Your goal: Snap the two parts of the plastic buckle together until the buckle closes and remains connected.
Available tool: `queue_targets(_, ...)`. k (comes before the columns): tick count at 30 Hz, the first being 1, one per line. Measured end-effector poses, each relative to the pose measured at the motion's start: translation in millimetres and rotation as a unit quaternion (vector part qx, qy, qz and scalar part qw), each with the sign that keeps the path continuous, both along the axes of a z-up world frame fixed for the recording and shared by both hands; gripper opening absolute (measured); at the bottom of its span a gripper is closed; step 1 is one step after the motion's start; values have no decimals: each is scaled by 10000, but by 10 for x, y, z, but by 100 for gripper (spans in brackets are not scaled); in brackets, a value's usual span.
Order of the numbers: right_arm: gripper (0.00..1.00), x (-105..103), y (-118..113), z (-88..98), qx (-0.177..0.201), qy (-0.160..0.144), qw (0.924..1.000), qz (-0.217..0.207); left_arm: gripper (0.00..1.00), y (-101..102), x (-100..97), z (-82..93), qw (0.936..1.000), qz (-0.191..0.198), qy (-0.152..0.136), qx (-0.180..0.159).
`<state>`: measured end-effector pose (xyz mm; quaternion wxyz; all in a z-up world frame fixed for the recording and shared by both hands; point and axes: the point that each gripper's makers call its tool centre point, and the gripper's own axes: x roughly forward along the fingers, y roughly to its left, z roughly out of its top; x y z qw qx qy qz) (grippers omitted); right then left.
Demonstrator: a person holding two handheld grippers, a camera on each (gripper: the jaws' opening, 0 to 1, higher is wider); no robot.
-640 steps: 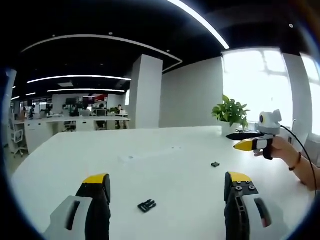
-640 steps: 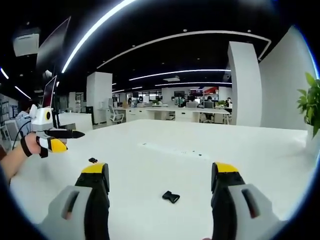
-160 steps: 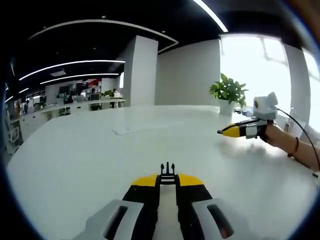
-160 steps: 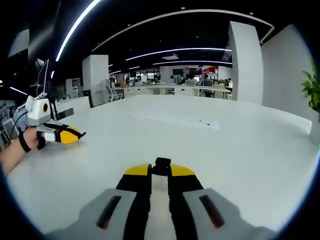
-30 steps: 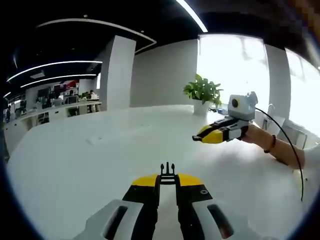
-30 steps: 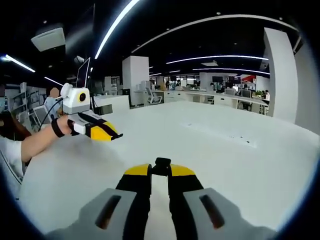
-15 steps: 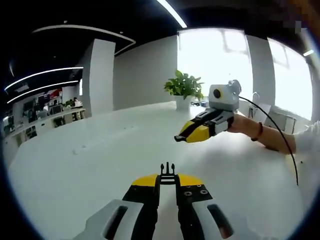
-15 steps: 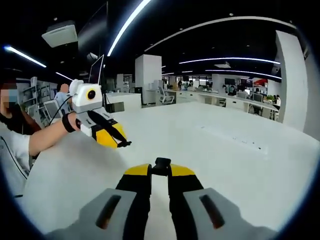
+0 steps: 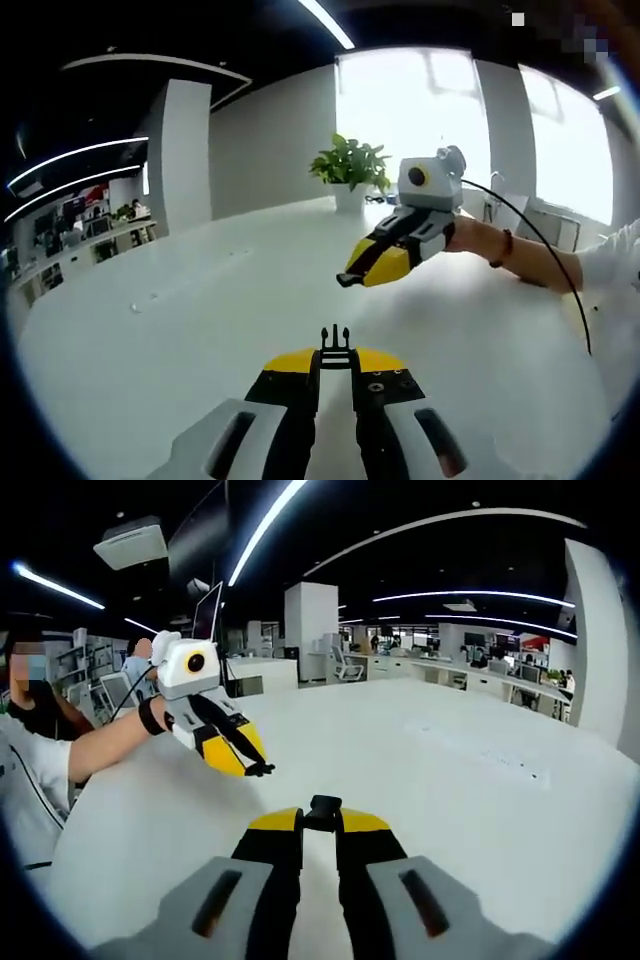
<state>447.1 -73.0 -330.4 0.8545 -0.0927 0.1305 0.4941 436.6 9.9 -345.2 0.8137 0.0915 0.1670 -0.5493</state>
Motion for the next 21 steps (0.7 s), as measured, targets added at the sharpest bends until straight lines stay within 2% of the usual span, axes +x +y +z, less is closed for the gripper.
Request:
queue_targets(2,12,-12,14,-7,-15,15,10000,61,11,9,44,-2,10000,-66,8,34)
queue_targets(10,12,-87,63,-57,-164,55,9993,322,11,5,-24,-27,9995,-262,63,132)
queue_targets(21,12,-146,95,-72,-224,97,9977,633,11,-32,-234,-25,9987,-498,60,102)
